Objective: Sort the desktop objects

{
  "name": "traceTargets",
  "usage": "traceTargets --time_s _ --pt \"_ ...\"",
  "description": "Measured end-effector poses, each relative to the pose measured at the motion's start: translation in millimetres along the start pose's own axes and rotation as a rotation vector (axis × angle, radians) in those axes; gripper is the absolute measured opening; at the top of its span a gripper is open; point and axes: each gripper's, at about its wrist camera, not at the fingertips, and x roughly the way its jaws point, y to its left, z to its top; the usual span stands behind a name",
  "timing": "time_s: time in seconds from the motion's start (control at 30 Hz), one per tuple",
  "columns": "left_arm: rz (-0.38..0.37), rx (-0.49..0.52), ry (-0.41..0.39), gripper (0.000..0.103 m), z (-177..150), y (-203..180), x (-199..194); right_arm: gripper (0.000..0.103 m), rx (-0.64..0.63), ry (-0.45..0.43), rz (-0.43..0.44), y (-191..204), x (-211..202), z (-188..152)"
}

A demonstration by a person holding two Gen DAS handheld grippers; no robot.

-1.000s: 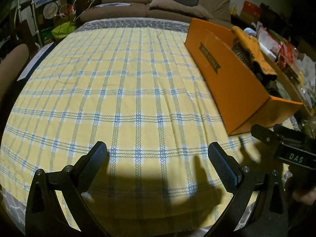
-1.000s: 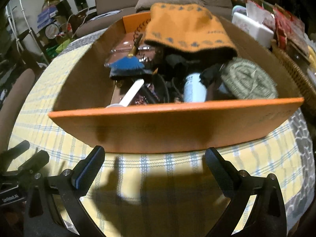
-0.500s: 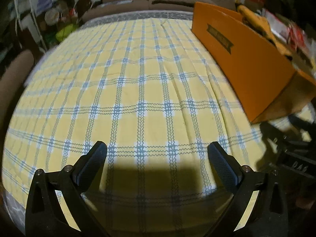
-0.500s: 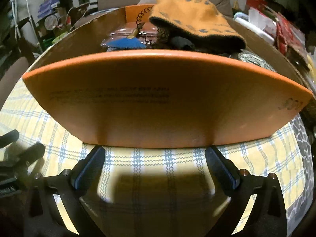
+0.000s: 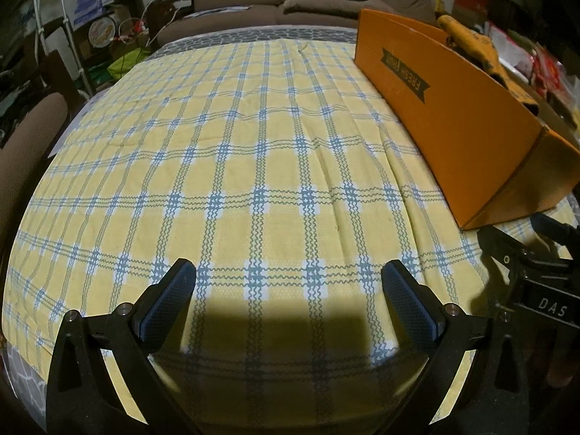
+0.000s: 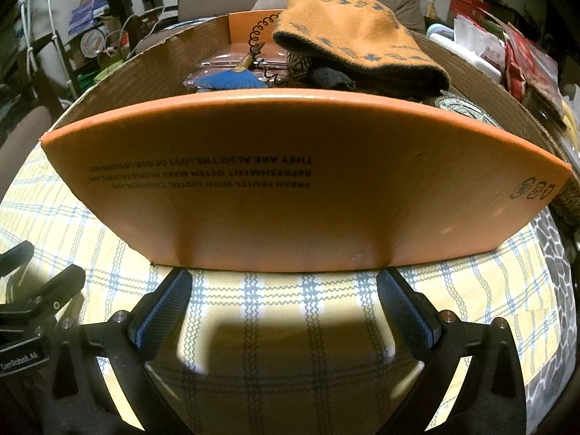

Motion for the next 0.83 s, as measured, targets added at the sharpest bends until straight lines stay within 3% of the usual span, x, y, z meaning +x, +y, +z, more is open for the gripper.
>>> traceTargets --time_s 0.83 --pt "0.004 0.000 -0.002 0.103 0.2 -0.6 0.9 0.103 0.014 -0.003 -0.010 4.2 2.1 1.7"
